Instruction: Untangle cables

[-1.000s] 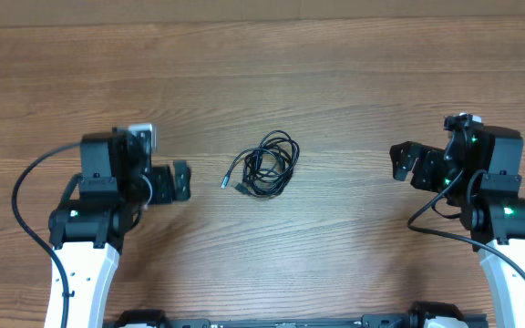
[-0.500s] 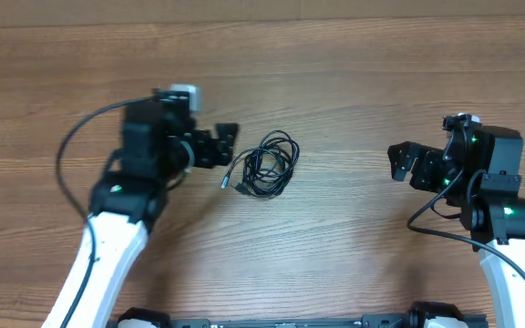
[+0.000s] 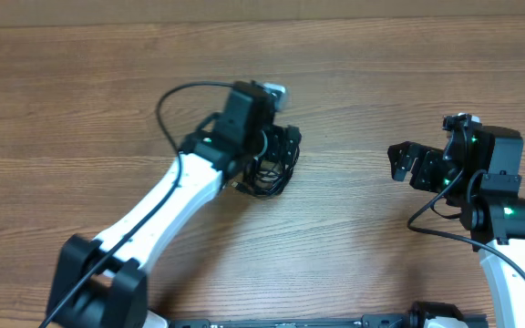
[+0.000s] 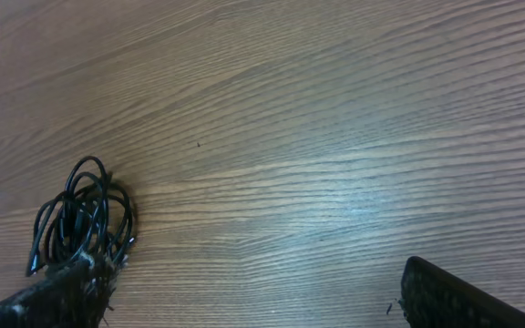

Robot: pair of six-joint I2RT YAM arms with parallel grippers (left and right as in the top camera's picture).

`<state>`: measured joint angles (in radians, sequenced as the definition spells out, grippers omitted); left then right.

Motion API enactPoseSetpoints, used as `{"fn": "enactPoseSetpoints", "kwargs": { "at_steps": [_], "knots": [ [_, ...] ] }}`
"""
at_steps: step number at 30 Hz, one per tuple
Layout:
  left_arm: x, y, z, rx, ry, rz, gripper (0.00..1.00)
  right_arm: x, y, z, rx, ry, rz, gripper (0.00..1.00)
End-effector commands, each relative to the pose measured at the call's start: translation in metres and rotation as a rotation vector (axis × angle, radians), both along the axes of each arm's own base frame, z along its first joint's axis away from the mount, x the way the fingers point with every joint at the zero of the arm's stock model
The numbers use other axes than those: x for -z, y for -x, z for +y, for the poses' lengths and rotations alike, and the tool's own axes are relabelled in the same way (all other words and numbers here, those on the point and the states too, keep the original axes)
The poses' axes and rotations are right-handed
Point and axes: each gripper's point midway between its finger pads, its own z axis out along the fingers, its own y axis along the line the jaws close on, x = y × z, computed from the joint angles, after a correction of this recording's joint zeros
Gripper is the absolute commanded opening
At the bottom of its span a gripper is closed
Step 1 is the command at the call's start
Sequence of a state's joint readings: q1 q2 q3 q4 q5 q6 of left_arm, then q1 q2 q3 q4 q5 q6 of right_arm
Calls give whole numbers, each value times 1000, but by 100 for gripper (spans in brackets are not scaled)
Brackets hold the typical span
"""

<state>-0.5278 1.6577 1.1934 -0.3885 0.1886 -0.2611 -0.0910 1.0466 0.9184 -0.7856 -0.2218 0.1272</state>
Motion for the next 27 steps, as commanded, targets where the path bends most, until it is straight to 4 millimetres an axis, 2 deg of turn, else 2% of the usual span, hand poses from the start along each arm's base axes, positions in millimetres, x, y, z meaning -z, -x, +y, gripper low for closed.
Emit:
{"fn": "enactPoseSetpoints", "kwargs": {
  "at_steps": [1,5,7,8,10,13,15,16,20,23,27],
  "knots": [
    [33,7,-12,17,-66,60,75,-14,-4,2,-9,-4,-35,100],
    [63,19,-15,39,-121,132,58,-14,-4,2,-9,-4,-35,100],
    [71,23,-14,42,-137,157,44,-14,-4,2,-9,-4,-35,100],
    [73,24,-14,42,-141,162,23,-14,-4,2,-9,-4,-35,100],
    [71,23,-15,43,-135,159,4,-14,-4,2,-9,-4,-35,100],
    [53,18,-19,45,-107,128,4,-14,-4,2,-9,-5,-35,100],
    [31,13,-23,46,-78,93,4,-14,-4,5,-16,-16,-36,100],
    [-9,7,-35,72,1,37,4,-17,-4,14,-55,-59,-45,100],
    [-80,6,-55,136,166,-35,4,-27,-5,35,-143,-148,-77,99],
    [-117,10,-63,164,254,-61,4,-36,-5,48,-205,-207,-108,99],
    [-148,19,-68,198,326,-84,4,-36,-10,52,-226,-227,-116,93]
  ]
}}
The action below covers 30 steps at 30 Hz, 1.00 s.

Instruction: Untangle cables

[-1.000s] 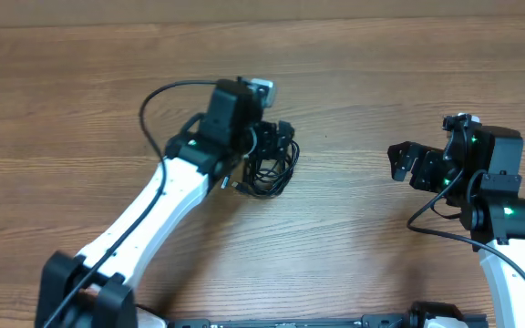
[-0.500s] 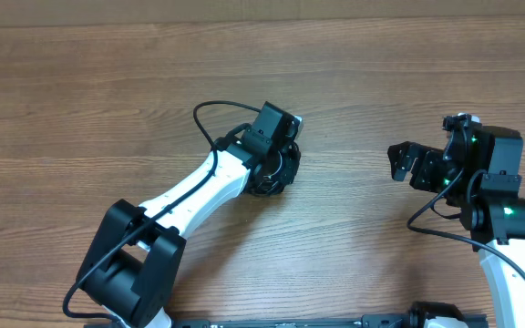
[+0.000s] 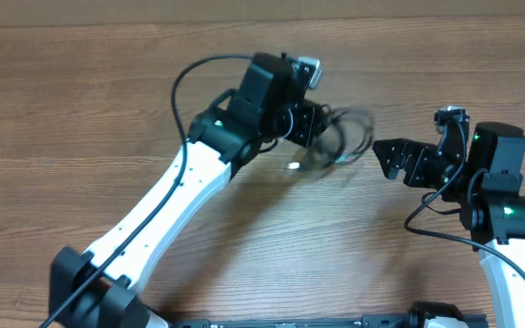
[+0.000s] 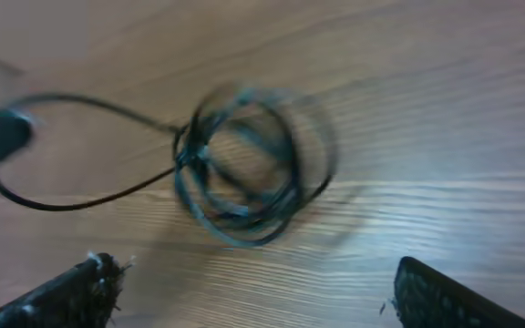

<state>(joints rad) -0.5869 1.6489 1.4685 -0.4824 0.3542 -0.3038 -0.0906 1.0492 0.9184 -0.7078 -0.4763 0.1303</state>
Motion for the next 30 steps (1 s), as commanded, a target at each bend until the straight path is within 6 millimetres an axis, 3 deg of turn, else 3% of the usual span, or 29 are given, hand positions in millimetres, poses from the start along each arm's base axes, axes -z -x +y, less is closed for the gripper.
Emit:
{"fn": "enactPoseSetpoints", "kwargs": {
  "at_steps": [1,7,8,11,16,18,22,24,25,26,27,30],
  "knots": [
    [-43,14,-7,55,118,-10,4,-9,-5,11,-54,-48,-13,92],
    [-73,32,-15,140,213,-28,4,23,-19,10,-19,-91,113,87],
    [-75,34,-16,151,220,-26,4,29,-23,10,-16,-95,126,82],
    [-75,35,-15,148,222,-20,4,44,-36,10,12,-130,171,82],
    [-78,37,-17,164,235,-21,4,61,-40,30,-72,-220,228,75],
    [-79,36,-17,164,238,-27,4,69,-40,34,-80,-215,256,65],
    [-74,28,-7,133,215,-25,4,81,-40,38,-79,-181,284,33],
    [-56,17,12,48,137,0,4,89,-43,27,-27,-114,288,26],
    [-40,8,32,-36,62,25,4,95,-45,17,18,-61,293,24],
    [-24,-1,55,-131,-19,54,4,100,-46,7,59,-11,300,21],
    [-4,-12,95,-278,-146,82,4,108,-46,-13,136,85,315,17],
    [13,-26,162,-482,-291,112,4,117,-41,-48,266,246,344,15]
  ]
}}
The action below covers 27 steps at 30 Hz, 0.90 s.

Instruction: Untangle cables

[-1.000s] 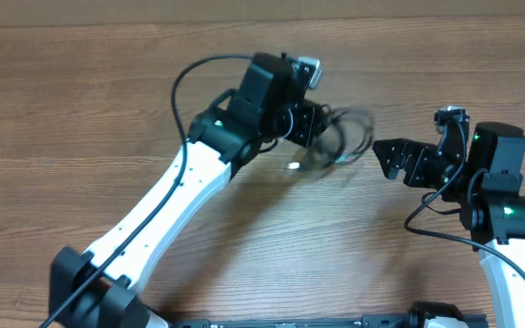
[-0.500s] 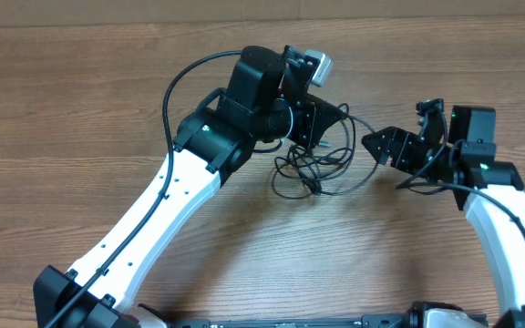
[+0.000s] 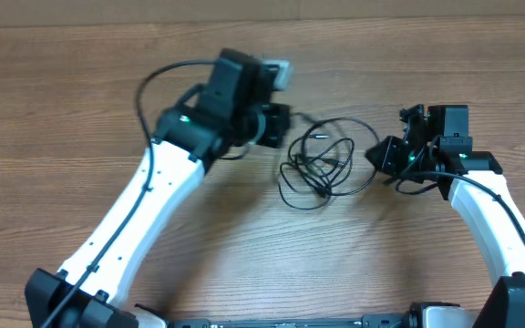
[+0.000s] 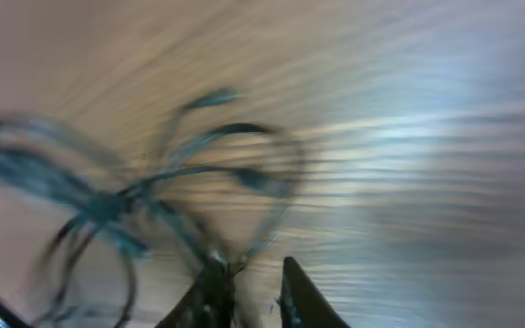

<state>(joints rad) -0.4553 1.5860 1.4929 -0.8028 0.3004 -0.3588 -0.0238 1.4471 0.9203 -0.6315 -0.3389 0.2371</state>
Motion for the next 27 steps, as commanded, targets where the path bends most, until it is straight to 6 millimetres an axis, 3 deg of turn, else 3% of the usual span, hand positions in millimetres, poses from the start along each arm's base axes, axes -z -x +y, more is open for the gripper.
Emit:
{"fn": "enactPoseSetpoints", "kwargs": {
  "at_steps": [1,4,7,9,11,13,15,19,22,23,24,27],
  "knots": [
    [-4,-39,99,-297,-218,-88,4,2,-6,-62,190,316,11,15],
    [-6,-55,149,-425,-201,-81,4,3,0,-86,254,441,35,8],
    [-12,-63,162,-448,-129,-83,4,3,1,-89,270,455,38,6],
    [-24,-63,138,-340,35,-75,4,-1,-5,-68,228,338,21,6],
    [-39,-55,104,-198,182,-67,4,-13,-14,-27,87,141,-26,9],
    [-53,-43,73,-56,282,-76,4,-28,-17,6,-49,-11,-79,25],
    [-69,-27,39,109,365,-102,4,-44,-18,32,-146,-151,-130,33],
    [-93,10,-22,377,464,-162,4,-60,-17,52,-222,-268,-173,45],
    [-98,18,-39,426,471,-190,4,-64,-16,57,-242,-296,-182,49],
    [-100,20,-44,439,472,-200,4,-64,-16,58,-246,-296,-184,33],
    [-99,20,-46,437,463,-205,4,-64,-16,58,-245,-290,-186,4],
    [-97,18,-47,421,446,-207,4,-62,-18,56,-236,-274,-186,4]
  ]
}}
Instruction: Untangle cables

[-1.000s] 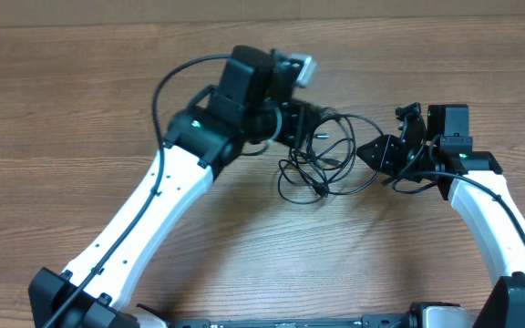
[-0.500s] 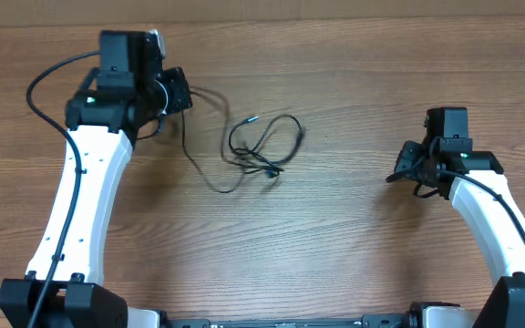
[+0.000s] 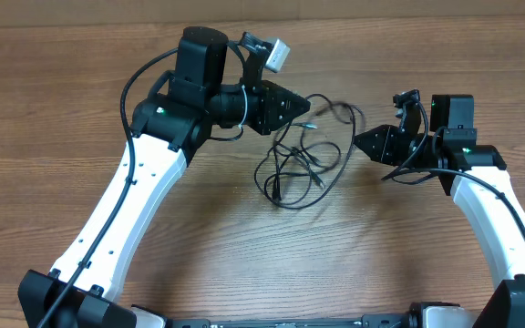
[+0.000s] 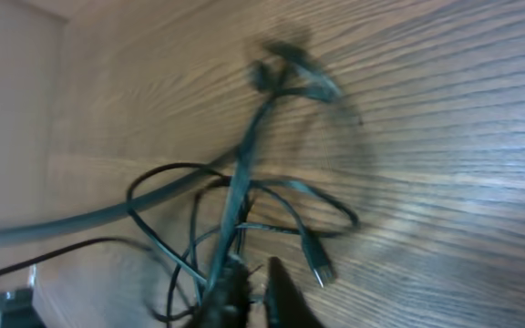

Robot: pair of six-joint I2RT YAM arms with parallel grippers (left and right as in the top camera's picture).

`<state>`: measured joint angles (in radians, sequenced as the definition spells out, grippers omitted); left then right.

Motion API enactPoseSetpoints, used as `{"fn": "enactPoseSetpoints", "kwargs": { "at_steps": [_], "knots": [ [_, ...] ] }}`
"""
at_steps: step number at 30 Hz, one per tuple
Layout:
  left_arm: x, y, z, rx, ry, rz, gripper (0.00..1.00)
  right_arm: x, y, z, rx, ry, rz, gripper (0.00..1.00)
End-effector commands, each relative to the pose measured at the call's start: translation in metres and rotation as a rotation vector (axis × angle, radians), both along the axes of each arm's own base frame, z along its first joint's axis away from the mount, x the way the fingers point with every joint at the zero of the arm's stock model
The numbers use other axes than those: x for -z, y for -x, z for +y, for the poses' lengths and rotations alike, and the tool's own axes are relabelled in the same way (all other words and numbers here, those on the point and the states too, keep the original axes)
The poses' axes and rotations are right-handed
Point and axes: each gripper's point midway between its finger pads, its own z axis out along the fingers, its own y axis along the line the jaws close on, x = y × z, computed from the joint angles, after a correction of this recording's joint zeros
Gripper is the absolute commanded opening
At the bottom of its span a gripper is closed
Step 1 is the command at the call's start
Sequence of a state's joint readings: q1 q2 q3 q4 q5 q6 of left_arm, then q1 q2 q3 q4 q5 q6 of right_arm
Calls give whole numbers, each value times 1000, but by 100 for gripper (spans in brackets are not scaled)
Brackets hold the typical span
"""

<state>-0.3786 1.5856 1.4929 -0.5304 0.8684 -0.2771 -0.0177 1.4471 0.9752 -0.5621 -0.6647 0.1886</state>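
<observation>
A tangle of thin black cable (image 3: pixel 310 157) hangs and lies in loose loops between my two grippers at the table's middle. My left gripper (image 3: pixel 301 107) points right at the tangle's upper left, its jaws together on a strand. My right gripper (image 3: pixel 361 141) sits at the tangle's right edge. In the right wrist view the cable (image 4: pixel 244 173) runs up from my right gripper (image 4: pixel 255 290), whose jaws are pinched on a strand. A USB plug (image 4: pixel 317 260) lies just beside the fingers.
The wooden table (image 3: pixel 62 91) is bare around the tangle. The left arm's own black lead (image 3: pixel 139 73) arcs above its forearm. The right arm's lead (image 3: pixel 417 164) loops under its wrist.
The left gripper has moved right and further back, now at the tangle's top. The right gripper has shifted slightly left. The loops are now drawn out between them, no longer lying slack on the table.
First the left gripper was on a tight cable bundle mid-table, with the right gripper open and far off. Then the left held the bundle up near the open right gripper. Then the loops lay spread, the right jaws nearly together at their edge. Now both grip strands.
</observation>
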Motion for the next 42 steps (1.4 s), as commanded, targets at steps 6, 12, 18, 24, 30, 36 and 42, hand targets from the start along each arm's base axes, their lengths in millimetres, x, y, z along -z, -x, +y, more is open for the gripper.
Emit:
{"fn": "enactPoseSetpoints", "kwargs": {
  "at_steps": [6,12,18,24,30,36,42],
  "knots": [
    [-19,6,0,18,25,-47,4,-13,-7,5,-25,-17,-51,4],
    [-18,6,0,13,21,-48,4,-13,-7,5,-25,-18,-50,41],
    [20,-33,45,-271,-199,-17,4,-1,2,5,-24,-18,0,100],
    [47,-73,138,-650,-429,11,4,32,17,-2,13,121,115,100],
    [32,-94,199,-842,-366,55,10,46,22,23,-60,248,99,94],
    [51,-61,163,-666,-323,218,77,50,21,47,-102,407,7,84],
    [92,-14,95,-456,-434,337,53,62,21,52,-106,478,7,63]
  ]
}}
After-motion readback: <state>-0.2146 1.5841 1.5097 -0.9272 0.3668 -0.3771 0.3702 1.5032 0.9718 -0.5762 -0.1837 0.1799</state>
